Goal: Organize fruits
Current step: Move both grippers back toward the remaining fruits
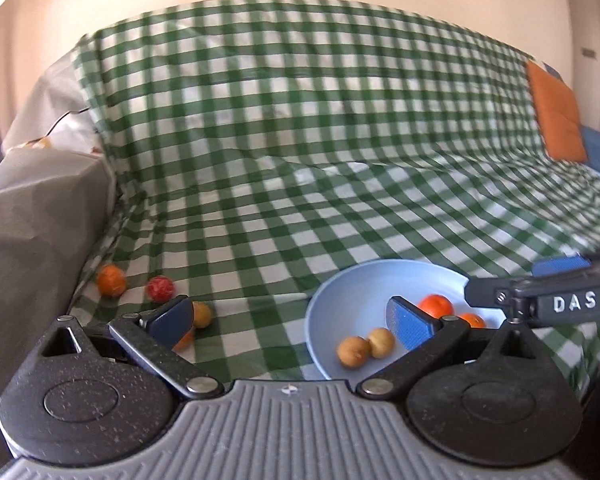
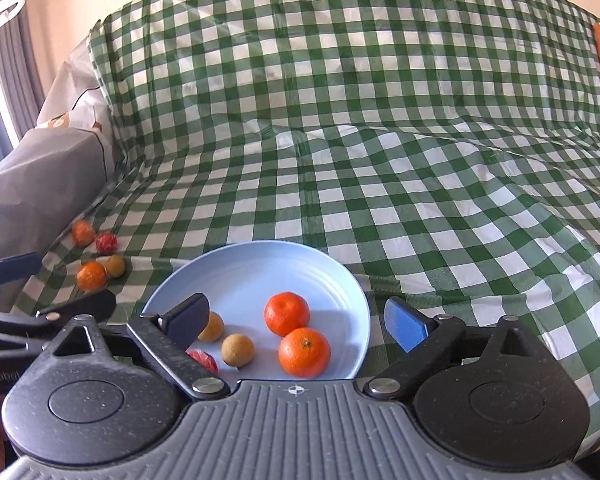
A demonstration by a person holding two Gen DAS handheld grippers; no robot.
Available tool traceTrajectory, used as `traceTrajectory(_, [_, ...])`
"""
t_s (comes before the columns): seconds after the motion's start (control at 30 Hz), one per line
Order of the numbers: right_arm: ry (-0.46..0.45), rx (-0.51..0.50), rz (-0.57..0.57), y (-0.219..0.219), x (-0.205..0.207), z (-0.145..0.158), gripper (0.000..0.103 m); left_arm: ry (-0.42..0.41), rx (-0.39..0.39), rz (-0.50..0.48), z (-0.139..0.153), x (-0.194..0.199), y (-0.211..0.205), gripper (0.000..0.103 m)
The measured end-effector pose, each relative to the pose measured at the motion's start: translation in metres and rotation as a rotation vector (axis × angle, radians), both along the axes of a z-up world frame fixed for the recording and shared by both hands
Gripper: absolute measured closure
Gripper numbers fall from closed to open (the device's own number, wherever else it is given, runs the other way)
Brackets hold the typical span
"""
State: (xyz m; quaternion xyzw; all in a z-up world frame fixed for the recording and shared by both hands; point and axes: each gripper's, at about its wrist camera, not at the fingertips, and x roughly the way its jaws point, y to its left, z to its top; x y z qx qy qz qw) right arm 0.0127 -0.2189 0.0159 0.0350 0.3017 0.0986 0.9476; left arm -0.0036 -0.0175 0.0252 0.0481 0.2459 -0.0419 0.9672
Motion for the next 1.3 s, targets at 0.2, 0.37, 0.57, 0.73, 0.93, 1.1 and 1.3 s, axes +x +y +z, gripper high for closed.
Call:
traceTrajectory(0.2, [-0.018,0.026,-0.005,0.012,0.002,0.007,0.007,0.027,-0.067,0.076,0.005,0.009,0.022,0.001])
traceTrajectory(0.37, [-0.029,0.055,0.01,0.025,0.006,0.014,0.007,0.035,-0.156,0.127,0.013,0.013,0.045,0.001])
traceTrajectory(0.57, [-0.033,0.068,0.068,0.047,0.011,0.022,0.022,0.05,-0.19,0.15,0.018,0.02,0.062,0.033])
traceTrajectory(0.73, [-0.045,0.108,0.149,0.063,0.021,0.03,0.072,0.044,-0.211,0.181,0.019,0.03,0.08,0.069])
traceTrajectory(0.93, [-0.035,0.16,0.195,0.088,0.04,0.031,0.08,0.065,-0.19,0.27,0.009,0.061,0.106,0.086])
traceTrajectory(1.1, [-0.021,0.19,0.252,0.112,0.054,0.027,0.098,0.099,-0.241,0.307,-0.006,0.084,0.131,0.098])
traceTrajectory(1.3, [0.052,0.216,0.304,0.14,0.078,0.012,0.096,0.129,-0.334,0.281,-0.019,0.099,0.146,0.096])
